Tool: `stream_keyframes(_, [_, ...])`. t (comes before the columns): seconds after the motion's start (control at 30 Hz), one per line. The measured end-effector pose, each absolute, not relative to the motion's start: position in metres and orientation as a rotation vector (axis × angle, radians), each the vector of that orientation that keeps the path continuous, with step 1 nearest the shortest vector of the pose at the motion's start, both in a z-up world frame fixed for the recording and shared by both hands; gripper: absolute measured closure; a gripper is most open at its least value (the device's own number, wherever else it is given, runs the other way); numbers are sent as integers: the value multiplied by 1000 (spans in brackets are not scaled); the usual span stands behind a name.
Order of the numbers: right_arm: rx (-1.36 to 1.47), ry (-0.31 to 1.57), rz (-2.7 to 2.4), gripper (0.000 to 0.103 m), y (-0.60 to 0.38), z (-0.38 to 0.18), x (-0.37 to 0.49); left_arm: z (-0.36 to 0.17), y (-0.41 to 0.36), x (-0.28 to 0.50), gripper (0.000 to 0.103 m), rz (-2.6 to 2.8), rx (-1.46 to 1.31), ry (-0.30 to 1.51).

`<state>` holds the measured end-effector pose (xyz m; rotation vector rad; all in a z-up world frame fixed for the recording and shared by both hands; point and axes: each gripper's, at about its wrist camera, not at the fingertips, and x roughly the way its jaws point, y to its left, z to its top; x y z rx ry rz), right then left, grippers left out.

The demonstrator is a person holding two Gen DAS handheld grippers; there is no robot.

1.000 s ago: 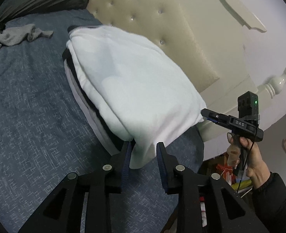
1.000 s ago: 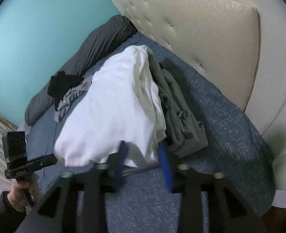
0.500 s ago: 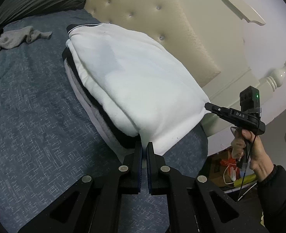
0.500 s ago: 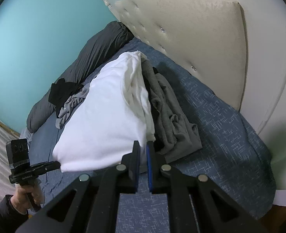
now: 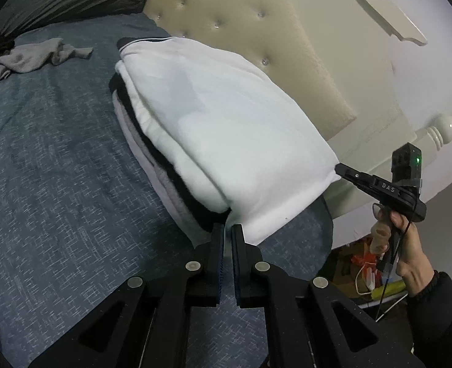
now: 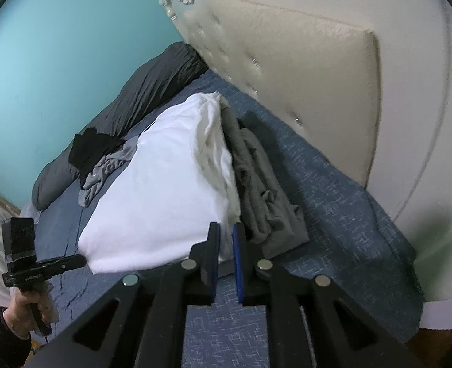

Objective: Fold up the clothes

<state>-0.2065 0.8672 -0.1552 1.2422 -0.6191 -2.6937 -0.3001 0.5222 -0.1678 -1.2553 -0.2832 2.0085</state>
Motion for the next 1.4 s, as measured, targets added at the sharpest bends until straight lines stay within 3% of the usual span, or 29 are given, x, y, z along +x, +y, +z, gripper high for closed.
stream_keyframes(0.6, [1147,-565,-2812,93,831,-119,-191,-130,509,-280,94,2096,-1199,-294])
stream_keyframes(0.7, [1135,-567,-2831,88,821,-115,-187,-123,508,-274,91,2107,-1187,-292])
stream_keyframes(0.83, [1125,-565,-2857,82,806,-111,-181,-114,508,-266,79,2124,-1171,-279])
stream_keyframes(1.4, [1078,-573,-2959,76,755,-81,-123,-68,498,-218,68,2176,-1070,-209])
